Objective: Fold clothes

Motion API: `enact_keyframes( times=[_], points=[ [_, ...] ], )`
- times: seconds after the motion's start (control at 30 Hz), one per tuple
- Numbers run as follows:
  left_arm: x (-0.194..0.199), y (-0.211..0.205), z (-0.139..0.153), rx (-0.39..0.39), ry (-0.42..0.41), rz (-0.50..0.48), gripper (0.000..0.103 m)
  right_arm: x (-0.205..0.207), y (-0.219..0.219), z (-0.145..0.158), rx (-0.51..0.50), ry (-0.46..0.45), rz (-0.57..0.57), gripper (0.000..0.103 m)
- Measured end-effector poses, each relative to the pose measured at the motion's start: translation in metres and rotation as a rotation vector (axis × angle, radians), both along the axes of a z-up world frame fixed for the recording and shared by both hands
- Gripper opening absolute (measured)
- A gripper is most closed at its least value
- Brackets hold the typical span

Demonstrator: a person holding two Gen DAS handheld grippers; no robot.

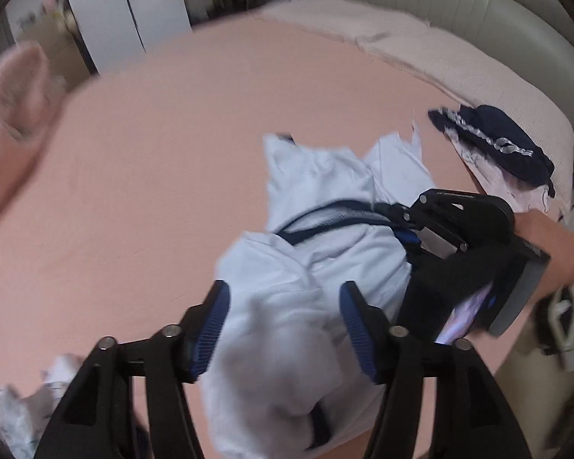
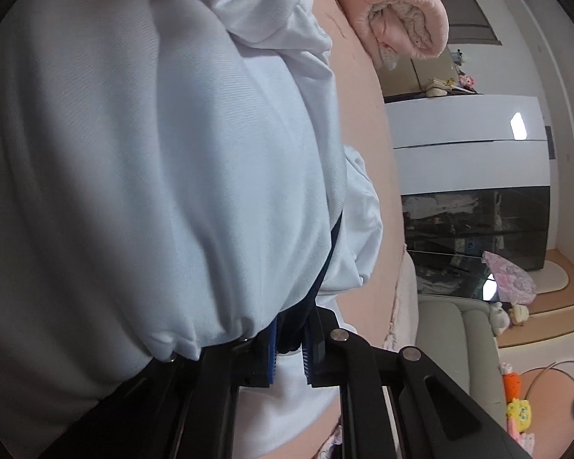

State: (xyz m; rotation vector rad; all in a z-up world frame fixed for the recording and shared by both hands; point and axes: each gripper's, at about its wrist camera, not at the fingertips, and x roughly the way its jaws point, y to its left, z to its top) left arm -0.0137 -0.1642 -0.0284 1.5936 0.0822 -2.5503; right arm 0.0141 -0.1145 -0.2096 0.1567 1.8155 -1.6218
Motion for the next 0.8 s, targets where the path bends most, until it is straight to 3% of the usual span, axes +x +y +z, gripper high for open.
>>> enact_keyframes(
  times=[0.1, 0.2, 0.33, 0.47, 0.5, 0.53, 0.7, 0.8],
  points=[
    [-0.019, 0.006, -0.019, -0.024, -0.060, 0.005, 0.062, -0.002, -0.005, -0.006, 0.006, 0.008, -0.001, 0.012],
    [-0.034, 0.006, -0.032, -0.116, -0.107, 0.007, 0.063, 0.001, -0.001, -0.008, -0.018, -0.008, -0.014, 0.011],
    [-0.047, -0.001, -0.058, -0.076, -0.206, 0.008, 0.063, 0.007, -0.004, -0.014, -0.016, 0.007, -0.014, 0.011],
    [-0.042, -0.004, -0.069, -0.166, -0.245, 0.024, 0.061, 0.020, 0.001, -0.017, -0.028, 0.012, -0.017, 0.011],
    [-0.039, -0.005, -0.067, -0.165, -0.236, 0.022, 0.046, 0.022, 0.001, -0.017, -0.034, 0.013, -0.018, 0.011],
    [-0.036, -0.006, -0.066, -0.163, -0.226, 0.019, 0.025, 0.024, 0.002, -0.017, -0.039, 0.014, -0.019, 0.011],
    [-0.015, -0.020, -0.055, -0.170, -0.186, 0.052, 0.018, 0.035, 0.001, -0.021, -0.012, 0.041, -0.001, 0.011],
    [-0.002, -0.036, -0.047, -0.113, -0.147, 0.127, 0.016, 0.045, -0.003, -0.025, 0.025, 0.085, 0.015, 0.011]
  ],
)
